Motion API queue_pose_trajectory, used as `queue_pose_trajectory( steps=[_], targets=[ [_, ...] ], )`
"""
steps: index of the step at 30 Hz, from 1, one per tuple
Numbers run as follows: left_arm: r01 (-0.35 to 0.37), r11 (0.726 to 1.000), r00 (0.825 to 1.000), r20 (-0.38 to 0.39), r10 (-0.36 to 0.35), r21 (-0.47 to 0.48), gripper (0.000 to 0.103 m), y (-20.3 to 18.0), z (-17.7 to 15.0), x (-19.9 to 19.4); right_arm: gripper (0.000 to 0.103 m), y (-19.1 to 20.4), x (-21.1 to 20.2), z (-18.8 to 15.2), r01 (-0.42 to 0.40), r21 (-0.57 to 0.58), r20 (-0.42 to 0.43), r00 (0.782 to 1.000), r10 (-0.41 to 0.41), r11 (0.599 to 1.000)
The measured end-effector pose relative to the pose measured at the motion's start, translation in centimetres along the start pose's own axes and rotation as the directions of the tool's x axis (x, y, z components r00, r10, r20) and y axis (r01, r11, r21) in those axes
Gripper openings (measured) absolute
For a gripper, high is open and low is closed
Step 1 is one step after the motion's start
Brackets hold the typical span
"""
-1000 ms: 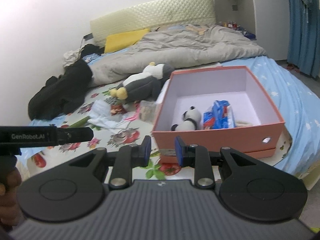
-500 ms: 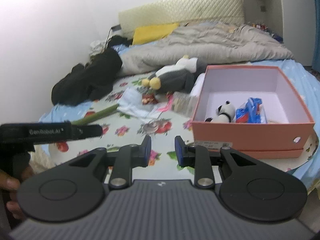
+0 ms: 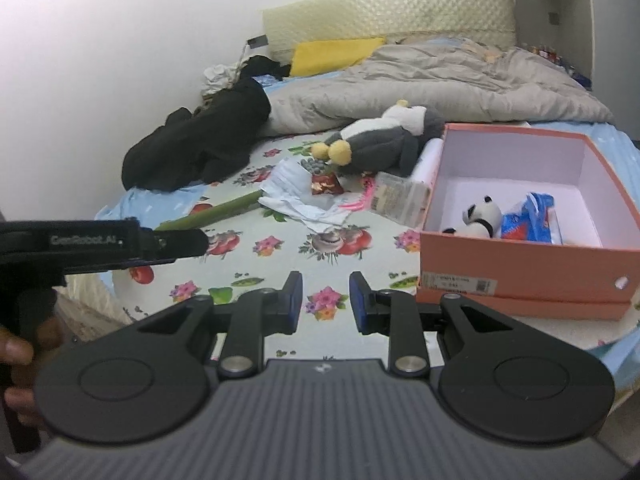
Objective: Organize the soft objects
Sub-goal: 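Lift both tools up and back from the pink box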
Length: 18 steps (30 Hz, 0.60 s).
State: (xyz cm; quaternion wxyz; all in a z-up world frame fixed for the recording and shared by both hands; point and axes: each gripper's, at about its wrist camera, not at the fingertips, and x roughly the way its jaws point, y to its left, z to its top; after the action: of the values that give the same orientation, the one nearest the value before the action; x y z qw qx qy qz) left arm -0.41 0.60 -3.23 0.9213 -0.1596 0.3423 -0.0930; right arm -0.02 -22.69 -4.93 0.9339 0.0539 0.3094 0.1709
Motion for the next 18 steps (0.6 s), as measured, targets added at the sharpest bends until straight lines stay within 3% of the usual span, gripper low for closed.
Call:
queue_pose_trajectory(
  steps=[11,18],
  targets=[
    [-0.011,0.999,1.000,-0.027,0.010,-0.044,0.052,1.6,2.4,4.0,0.029,-1.6,4.4,3.1,0.009,-0.009,-0.049,0.999,-0.009,1.000],
    [-0.010,0.996,0.999,-0.051,0.006,-0.087,0.044,3.9,4.3,8.0,0.029,-2.5,8.7,5.7,0.006,0.004,-0.080,0.997,-0.006,1.000]
  ],
)
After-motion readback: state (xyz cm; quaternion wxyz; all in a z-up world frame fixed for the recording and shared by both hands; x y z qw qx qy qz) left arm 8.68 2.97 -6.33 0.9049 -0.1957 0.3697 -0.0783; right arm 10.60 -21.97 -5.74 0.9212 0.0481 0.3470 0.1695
